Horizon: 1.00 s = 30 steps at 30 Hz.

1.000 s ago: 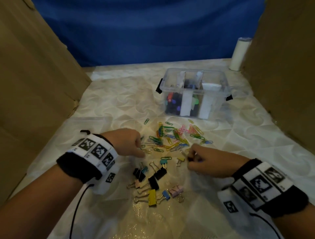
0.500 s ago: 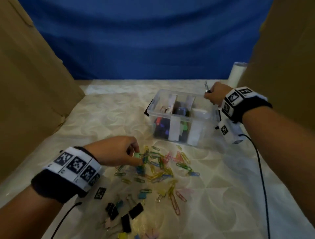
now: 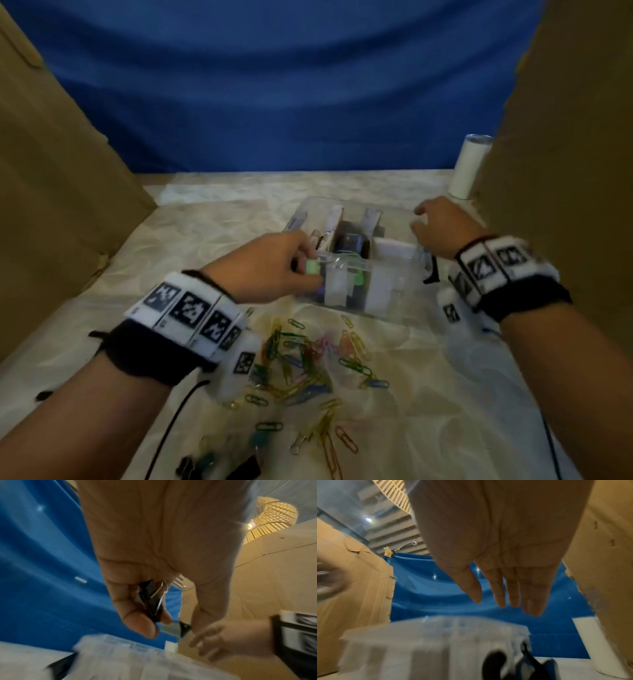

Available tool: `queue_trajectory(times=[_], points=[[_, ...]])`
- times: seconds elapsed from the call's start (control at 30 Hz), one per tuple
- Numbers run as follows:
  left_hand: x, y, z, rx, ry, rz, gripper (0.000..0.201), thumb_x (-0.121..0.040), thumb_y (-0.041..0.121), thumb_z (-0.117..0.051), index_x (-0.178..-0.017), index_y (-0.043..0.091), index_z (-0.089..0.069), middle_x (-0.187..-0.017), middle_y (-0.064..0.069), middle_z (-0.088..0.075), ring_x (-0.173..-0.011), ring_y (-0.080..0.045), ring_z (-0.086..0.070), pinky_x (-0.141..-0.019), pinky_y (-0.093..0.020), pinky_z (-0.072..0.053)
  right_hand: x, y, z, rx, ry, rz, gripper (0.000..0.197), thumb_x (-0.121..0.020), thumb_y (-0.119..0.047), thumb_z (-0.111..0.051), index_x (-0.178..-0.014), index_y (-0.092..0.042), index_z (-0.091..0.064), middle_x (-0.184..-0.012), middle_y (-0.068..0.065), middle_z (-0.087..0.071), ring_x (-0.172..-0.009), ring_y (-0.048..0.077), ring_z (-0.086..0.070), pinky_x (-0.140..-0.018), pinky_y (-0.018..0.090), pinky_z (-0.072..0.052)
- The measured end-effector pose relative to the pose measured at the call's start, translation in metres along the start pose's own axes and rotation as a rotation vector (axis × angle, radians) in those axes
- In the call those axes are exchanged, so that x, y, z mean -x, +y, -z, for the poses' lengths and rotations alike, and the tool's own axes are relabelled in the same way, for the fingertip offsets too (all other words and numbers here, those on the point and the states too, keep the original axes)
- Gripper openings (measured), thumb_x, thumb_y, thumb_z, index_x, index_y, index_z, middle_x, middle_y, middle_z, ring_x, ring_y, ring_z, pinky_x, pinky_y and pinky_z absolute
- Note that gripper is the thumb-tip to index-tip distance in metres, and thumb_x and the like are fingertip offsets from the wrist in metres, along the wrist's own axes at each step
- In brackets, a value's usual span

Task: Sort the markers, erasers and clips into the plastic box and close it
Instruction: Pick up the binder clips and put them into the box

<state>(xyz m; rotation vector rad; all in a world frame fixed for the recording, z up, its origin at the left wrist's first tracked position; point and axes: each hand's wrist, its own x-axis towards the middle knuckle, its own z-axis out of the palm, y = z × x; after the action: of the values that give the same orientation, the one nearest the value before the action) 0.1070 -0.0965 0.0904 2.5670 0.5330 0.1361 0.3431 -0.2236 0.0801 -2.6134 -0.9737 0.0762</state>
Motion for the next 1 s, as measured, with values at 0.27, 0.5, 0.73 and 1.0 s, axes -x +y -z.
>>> queue_trajectory(times=[0.27,0.5,0.73,1.0], points=[[-0.130,0.072,0.002,-0.260,0.080,-0.077,0.032,-0.083,0.030,-0.065,-0.112,0.016,-0.058,-0.103,-0.002,-0.062,-0.091,-0.022,-0.057,-0.074,-0.027,-0.042,0.033,0.024,-0.063,-0.308,0.135,-0.076,0.038,-0.096,-0.018,-0.038,-0.128,0.002,-0.043,-0.131,0.024,-0.048,-0.115,0.039,-0.053,-0.098,0.049,-0.042],[-0.204,0.086,-0.035,-0.743,-0.214,0.042,0.017,-0.075,0.027,-0.071,-0.089,0.017,-0.071,-0.118,-0.010,-0.067,-0.104,-0.031,-0.064,-0.082,-0.037,-0.054,0.038,0.026,-0.065,-0.333,0.108,-0.065,0.046,-0.099,-0.029,-0.029,-0.141,-0.009,-0.031,-0.133,0.017,-0.046,-0.114,0.037,-0.053,-0.093,0.048,-0.045],[-0.215,0.086,-0.057,-0.632,-0.230,0.043,0.022,-0.087,0.029,-0.062,-0.073,0.018,-0.049,-0.070,0.003,-0.041,-0.059,-0.008,-0.036,-0.076,-0.028,-0.040,0.042,0.023,-0.063,-0.318,0.117,-0.055,0.046,-0.099,-0.028,-0.032,-0.141,-0.009,-0.030,-0.130,0.018,-0.047,-0.113,0.039,-0.053,-0.091,0.046,-0.045],[-0.151,0.087,-0.023,-0.412,-0.108,-0.115,0.044,-0.090,0.010,-0.055,-0.133,0.014,-0.050,-0.132,-0.005,-0.057,-0.117,-0.022,-0.056,-0.095,-0.029,-0.044,0.040,0.021,-0.063,-0.288,0.047,-0.125,0.047,-0.099,-0.029,-0.029,-0.140,-0.008,-0.031,-0.137,0.019,-0.043,-0.121,0.039,-0.048,-0.099,0.049,-0.041]])
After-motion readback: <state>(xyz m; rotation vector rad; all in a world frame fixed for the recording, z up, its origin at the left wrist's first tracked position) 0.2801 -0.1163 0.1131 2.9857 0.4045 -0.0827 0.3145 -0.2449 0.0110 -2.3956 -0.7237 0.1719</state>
